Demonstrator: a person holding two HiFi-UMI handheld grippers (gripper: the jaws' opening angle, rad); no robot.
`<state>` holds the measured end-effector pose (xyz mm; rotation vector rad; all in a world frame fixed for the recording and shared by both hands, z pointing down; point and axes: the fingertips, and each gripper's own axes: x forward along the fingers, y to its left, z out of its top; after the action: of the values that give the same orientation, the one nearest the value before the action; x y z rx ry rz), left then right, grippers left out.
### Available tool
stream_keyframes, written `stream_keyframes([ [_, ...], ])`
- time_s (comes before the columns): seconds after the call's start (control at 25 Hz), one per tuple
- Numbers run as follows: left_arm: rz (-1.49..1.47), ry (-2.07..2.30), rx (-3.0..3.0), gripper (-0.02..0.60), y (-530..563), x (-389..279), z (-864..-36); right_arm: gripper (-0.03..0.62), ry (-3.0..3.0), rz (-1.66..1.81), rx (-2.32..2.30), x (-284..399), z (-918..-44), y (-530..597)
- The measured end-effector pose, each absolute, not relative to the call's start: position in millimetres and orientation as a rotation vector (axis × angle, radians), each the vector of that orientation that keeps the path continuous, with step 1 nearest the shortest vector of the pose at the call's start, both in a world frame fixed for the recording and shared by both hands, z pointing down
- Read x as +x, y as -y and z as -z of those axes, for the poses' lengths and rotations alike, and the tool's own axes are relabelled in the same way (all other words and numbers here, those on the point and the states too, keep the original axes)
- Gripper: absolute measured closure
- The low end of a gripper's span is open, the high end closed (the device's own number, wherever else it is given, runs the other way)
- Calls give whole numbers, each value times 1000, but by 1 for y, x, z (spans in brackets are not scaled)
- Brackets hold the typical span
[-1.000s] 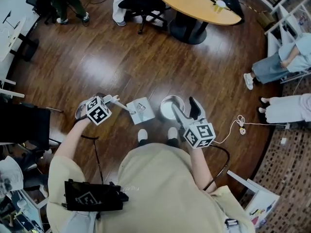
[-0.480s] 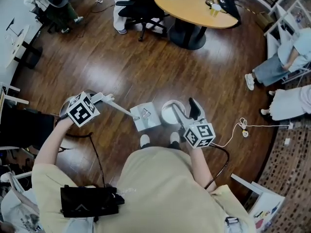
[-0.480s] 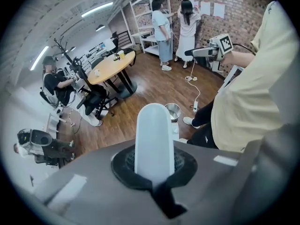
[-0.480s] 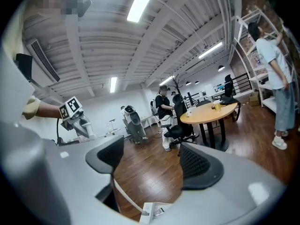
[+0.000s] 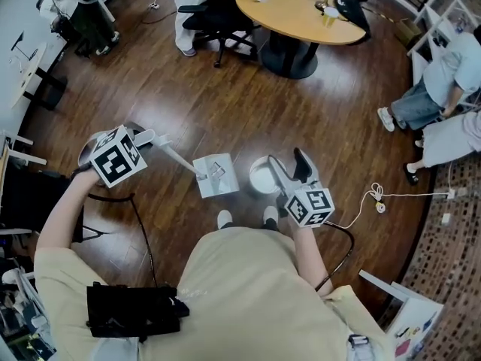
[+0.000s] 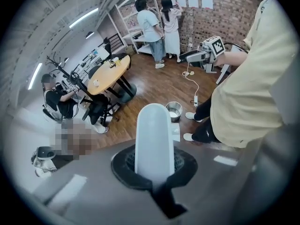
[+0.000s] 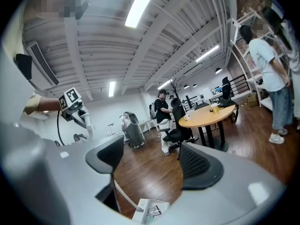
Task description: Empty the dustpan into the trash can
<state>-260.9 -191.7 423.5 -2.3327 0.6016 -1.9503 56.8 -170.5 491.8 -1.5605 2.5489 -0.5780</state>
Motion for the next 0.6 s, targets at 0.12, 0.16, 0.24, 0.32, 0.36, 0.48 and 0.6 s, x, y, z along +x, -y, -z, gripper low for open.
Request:
stream_keyframes([
  [0.12, 1932, -579, -2327, 588, 196, -255, -415, 229, -2531, 570, -1575, 63, -489, 170],
  [0.16, 1932, -575, -2323, 588, 198, -253, -412, 229, -2522, 574, -1582, 66, -490, 170],
  [0.24, 1931, -561, -2320, 588, 202, -248, -410, 229, -2504, 586, -1597, 72, -493, 168],
  [0.32, 1925, -536, -2329, 588, 204, -240, -412, 229, -2479, 597, -1612, 78, -496, 165],
  [0.36, 1924, -521, -2333, 588, 205, -235, -414, 229, -2464, 599, -1620, 81, -497, 164],
  [0.48, 1920, -471, -2332, 588, 207, -222, -417, 229, -2423, 604, -1642, 88, -498, 160],
  [0.6, 1915, -430, -2332, 588, 212, -205, -416, 230, -2396, 617, -1674, 98, -503, 156],
])
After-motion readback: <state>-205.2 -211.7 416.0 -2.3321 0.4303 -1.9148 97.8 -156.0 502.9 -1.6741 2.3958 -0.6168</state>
